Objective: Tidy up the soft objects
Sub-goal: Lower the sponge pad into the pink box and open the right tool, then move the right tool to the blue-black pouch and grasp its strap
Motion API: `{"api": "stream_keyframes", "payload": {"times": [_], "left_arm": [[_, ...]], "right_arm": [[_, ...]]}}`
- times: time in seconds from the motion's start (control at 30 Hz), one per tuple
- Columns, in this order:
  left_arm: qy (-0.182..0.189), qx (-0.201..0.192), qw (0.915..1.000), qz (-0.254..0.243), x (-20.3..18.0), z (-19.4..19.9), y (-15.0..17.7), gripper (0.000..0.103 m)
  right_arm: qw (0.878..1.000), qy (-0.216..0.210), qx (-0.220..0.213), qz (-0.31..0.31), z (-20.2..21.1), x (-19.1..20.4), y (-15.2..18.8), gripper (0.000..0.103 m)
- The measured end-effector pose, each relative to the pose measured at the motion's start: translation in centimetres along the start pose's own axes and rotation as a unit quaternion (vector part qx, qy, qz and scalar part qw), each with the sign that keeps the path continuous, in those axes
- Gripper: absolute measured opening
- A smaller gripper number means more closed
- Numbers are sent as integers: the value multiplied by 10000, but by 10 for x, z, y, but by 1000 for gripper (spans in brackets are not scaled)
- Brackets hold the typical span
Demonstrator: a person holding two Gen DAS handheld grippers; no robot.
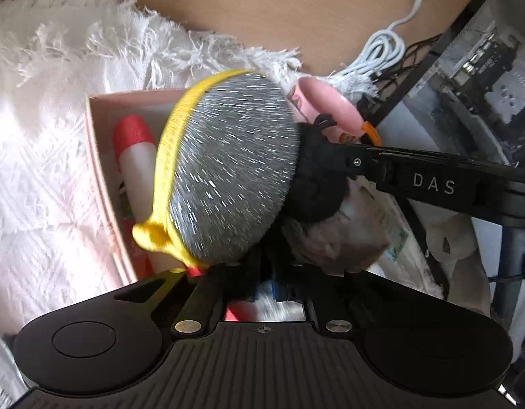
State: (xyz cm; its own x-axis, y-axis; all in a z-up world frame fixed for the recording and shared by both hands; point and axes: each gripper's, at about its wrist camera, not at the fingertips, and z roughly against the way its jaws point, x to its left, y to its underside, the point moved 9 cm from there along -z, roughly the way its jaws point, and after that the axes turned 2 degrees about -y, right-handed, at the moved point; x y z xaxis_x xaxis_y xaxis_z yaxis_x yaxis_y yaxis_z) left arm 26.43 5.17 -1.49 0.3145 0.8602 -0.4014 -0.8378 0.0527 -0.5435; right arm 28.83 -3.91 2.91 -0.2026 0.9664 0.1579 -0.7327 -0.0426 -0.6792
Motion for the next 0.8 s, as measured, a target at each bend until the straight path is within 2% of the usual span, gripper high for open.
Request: {"api": "stream_keyframes", "payload": {"times": [0.13, 0.2, 0.3, 0.4, 0.5, 0.6, 0.7, 0.73, 0.8], "left_arm": [[186, -286, 9992, 194, 2, 33, 8, 15], [239, -436, 9985, 227, 5, 52, 13, 15], [263, -653, 9972, 268, 14, 82, 19, 15], [38, -919, 9952, 337, 37, 115, 25, 15], [-530, -1265, 9896, 438, 76, 150, 36, 15], [-1241, -1472, 9771, 904, 133, 184, 57, 15], [-1913, -1552, 9537, 1723, 190, 211, 84, 15], [-2053, -1609, 9458, 1934, 205, 221, 94, 15], [-2073, -1711, 9377, 2202, 224, 238, 111, 15]], "right_arm": [[9991, 180, -340, 173, 21, 6, -9, 44], [9976, 322, -523, 318, 30, 12, -12, 56], [9957, 402, -705, 458, 44, 23, -13, 62], [9950, 287, -806, 522, 57, 41, -9, 66], [9931, 110, -878, 775, 67, 71, 2, 74], [9863, -179, -971, 1320, 71, 117, 13, 84], [9767, -644, -801, 1885, 61, 172, 25, 84], [9737, -855, -662, 2005, 55, 191, 30, 84], [9677, -1229, -295, 2180, 36, 225, 42, 84]]}}
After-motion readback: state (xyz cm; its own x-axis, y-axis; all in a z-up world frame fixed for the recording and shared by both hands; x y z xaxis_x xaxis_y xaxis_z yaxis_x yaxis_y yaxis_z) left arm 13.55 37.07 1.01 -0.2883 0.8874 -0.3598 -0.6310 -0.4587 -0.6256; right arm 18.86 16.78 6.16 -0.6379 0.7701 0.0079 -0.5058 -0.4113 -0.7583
